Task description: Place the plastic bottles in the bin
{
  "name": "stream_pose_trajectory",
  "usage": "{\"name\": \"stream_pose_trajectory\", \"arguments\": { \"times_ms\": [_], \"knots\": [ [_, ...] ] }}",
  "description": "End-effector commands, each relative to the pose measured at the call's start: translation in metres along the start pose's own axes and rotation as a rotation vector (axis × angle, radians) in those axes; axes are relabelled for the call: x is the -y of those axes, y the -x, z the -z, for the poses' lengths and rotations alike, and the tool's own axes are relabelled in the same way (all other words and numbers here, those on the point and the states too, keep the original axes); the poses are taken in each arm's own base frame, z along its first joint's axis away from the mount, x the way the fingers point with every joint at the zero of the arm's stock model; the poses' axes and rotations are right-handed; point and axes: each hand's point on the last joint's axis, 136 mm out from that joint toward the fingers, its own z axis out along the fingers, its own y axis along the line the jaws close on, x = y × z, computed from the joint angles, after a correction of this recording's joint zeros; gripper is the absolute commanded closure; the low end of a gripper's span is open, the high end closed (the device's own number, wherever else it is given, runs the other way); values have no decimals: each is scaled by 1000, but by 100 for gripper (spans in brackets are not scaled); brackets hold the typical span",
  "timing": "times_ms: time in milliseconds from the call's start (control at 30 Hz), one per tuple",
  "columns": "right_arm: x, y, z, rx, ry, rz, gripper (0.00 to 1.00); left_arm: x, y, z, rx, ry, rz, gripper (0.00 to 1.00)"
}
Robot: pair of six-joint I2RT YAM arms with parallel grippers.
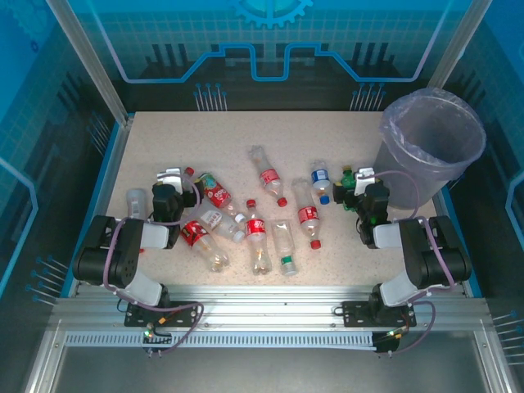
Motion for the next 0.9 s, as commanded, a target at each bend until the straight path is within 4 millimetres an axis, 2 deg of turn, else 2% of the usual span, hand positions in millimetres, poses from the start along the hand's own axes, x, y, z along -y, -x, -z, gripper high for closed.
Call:
{"name": "stream_pose_trajectory", "arguments": {
  "times_ms": [0,567,667,867],
  "knots": [
    [1,8,-1,24,8,7,0,1,5,-1,19,-13,-3,1],
    [-2,8,-2,22,29,11,0,6,8,1,16,-42,-13,1],
    [-1,12,-1,24,21,13,0,7,24,11,8,-45,-16,1],
    [4,53,20,-5,-30,26,0,0,78,45,56,12,17,1]
  ]
}}
